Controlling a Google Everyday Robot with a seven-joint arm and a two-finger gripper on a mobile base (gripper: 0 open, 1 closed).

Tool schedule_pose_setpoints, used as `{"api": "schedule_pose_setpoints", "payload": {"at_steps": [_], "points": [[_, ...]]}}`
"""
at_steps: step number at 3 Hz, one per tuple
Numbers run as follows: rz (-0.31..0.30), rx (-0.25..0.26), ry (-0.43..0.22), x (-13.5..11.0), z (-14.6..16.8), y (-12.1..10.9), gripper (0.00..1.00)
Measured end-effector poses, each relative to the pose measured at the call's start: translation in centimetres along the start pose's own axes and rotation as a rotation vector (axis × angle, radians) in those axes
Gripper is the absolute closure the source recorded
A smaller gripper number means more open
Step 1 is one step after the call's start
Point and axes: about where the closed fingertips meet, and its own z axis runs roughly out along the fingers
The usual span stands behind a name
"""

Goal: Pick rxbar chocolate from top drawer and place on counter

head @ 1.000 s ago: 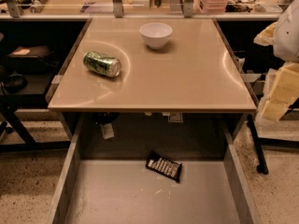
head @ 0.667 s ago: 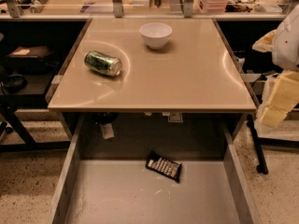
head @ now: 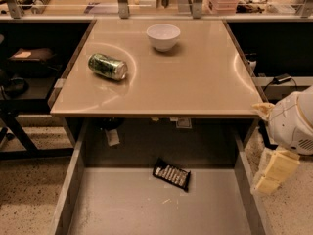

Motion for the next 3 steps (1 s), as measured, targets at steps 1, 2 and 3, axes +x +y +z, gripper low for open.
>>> {"api": "schedule_pose_setpoints", "payload": {"at_steps": [1, 2, 3], "points": [[-0.001, -0.003, 0.001, -0.1, 0.0, 0.0, 0.0], [0.022, -0.087, -0.055, 0.5, 4.7, 2.2, 0.0], [0.04, -0.172, -0.167, 0.8, 12.4, 5.6, 0.0]]}}
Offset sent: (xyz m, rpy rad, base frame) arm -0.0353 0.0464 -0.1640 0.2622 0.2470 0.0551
